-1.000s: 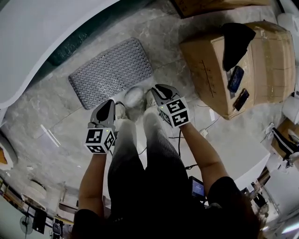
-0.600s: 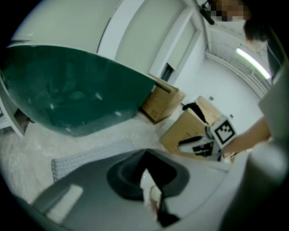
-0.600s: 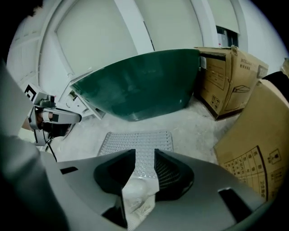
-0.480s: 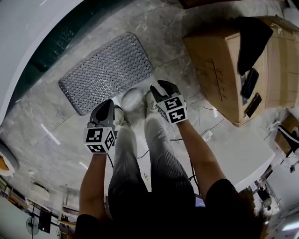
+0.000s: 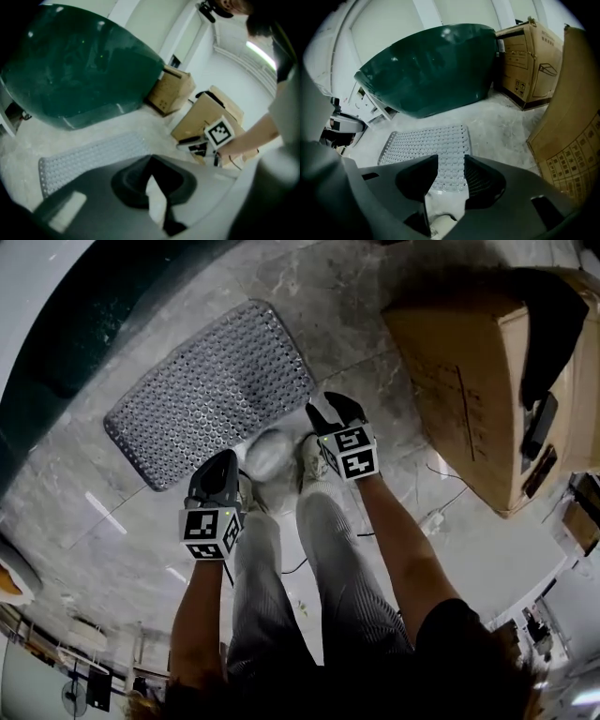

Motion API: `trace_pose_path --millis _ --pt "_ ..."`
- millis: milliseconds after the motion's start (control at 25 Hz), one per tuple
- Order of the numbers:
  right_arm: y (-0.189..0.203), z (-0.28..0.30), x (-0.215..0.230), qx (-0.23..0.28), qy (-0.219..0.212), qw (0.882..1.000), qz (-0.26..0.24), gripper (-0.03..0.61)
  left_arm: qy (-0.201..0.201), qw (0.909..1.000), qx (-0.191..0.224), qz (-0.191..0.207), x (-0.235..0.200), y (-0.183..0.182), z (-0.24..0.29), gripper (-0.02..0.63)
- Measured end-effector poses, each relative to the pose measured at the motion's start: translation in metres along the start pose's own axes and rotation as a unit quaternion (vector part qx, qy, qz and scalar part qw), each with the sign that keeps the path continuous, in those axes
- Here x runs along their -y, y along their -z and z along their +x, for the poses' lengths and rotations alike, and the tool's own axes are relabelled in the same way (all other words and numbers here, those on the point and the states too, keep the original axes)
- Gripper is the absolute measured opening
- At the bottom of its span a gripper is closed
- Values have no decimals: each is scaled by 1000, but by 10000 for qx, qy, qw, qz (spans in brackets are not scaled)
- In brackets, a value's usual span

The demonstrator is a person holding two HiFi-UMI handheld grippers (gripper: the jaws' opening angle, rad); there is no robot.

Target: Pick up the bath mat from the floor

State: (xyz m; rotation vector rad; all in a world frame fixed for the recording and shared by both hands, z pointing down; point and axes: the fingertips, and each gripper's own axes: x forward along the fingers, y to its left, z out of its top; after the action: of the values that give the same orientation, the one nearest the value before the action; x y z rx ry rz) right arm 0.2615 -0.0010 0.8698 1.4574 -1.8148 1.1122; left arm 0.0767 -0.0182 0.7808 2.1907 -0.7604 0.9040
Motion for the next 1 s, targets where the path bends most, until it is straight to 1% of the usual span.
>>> trace_pose_path --millis 80,240,360,560,800,1000 --pt "10 18 6 17 37 10000 56 160 -25 9999 -91 101 -13 17 13 8" --pt "29 48 22 65 51 9999 85 160 -246 9996 -113 -121 -37 41 41 8" --pt "47 69 32 10 24 10000 62 160 -287 9994 -104 -151 -46 54 61 8" --pt "65 101 49 48 65 9999 88 160 -266 9996 -61 -110 -58 68 98 8" --pt "87 132 59 48 -147 9998 130 161 -257 9997 -59 15 -70 82 134 8" --pt "99 148 69 121 -268 9987 405 161 -190 9996 -71 172 -68 90 154 8"
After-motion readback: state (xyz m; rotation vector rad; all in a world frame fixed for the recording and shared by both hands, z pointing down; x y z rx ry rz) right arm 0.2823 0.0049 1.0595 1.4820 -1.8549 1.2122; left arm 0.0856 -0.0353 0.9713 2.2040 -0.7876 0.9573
